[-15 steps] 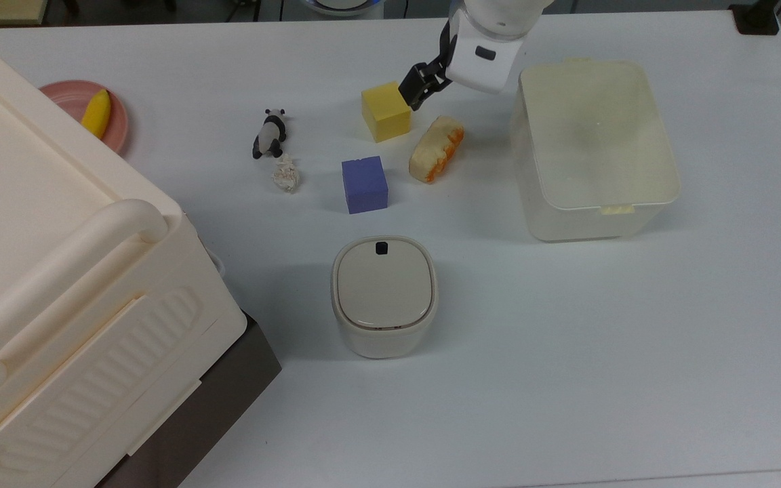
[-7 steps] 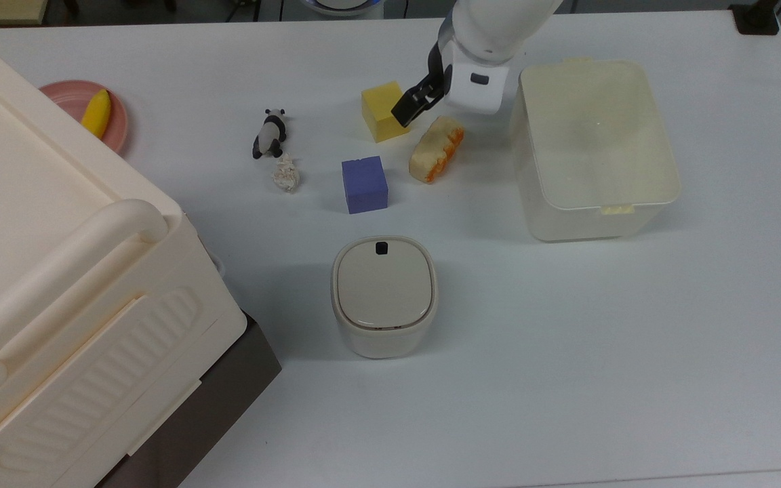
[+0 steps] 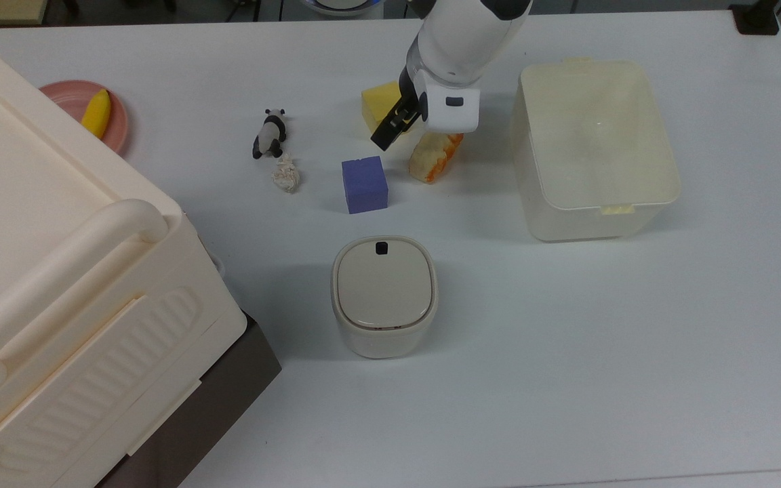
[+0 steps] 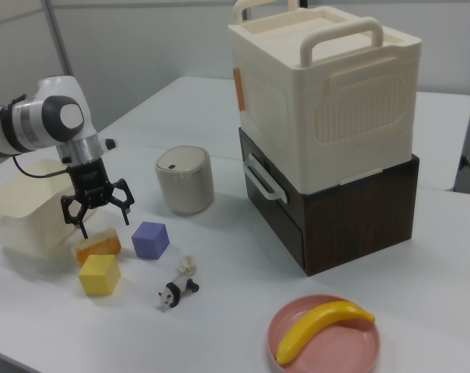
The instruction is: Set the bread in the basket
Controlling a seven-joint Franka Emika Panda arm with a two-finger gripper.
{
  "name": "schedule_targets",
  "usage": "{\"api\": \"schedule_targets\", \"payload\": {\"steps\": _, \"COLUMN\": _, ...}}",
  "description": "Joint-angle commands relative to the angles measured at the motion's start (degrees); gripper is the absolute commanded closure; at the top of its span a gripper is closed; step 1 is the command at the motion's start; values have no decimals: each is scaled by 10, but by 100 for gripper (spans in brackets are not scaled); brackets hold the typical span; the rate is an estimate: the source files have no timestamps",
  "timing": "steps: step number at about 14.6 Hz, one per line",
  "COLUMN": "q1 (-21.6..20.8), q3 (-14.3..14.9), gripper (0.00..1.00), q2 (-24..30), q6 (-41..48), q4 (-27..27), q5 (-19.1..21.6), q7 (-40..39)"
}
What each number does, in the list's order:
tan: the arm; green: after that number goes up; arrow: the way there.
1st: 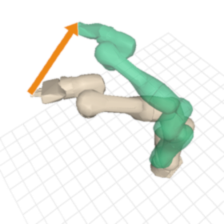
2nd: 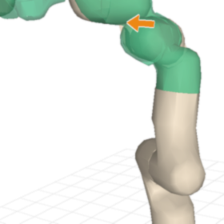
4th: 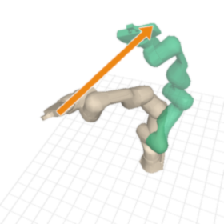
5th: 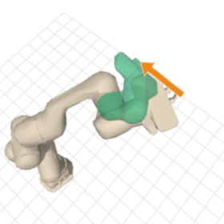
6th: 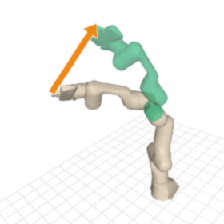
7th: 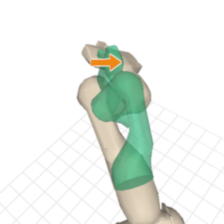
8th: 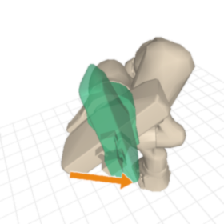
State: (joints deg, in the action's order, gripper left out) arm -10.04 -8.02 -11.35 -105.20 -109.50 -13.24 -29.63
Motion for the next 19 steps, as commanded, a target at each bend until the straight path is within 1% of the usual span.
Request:
{"api": "schedule_targets", "payload": {"steps": 1, "q1": -12, "q3": 2, "gripper": 0, "q2": 12, "q6": -26, "q4": -33, "q5": -21, "q7": -13}}
{"api": "schedule_targets", "payload": {"steps": 5, "q1": -42, "q3": 0, "gripper": 0, "q2": 11, "q6": -33, "q4": -41, "q5": -24, "q7": -16}}
{"api": "schedule_targets", "payload": {"steps": 7, "q1": -52, "q3": 0, "gripper": 0, "q2": 8, "q6": -35, "q4": -40, "q5": -24, "q7": -38}}
{"api": "schedule_targets", "payload": {"steps": 9, "q1": -53, "q3": -1, "gripper": 0, "q2": 5, "q6": -38, "q4": -34, "q5": -25, "q7": -66}}
{"api": "schedule_targets", "payload": {"steps": 12, "q1": -52, "q3": -14, "gripper": 0, "q2": 4, "q6": -60, "q4": -29, "q5": -28, "q7": -84}}
{"api": "schedule_targets", "payload": {"steps": 19, "q1": -46, "q3": -14, "gripper": 0, "q2": -20, "q6": -101, "q4": -22, "q5": -47, "q7": -133}}
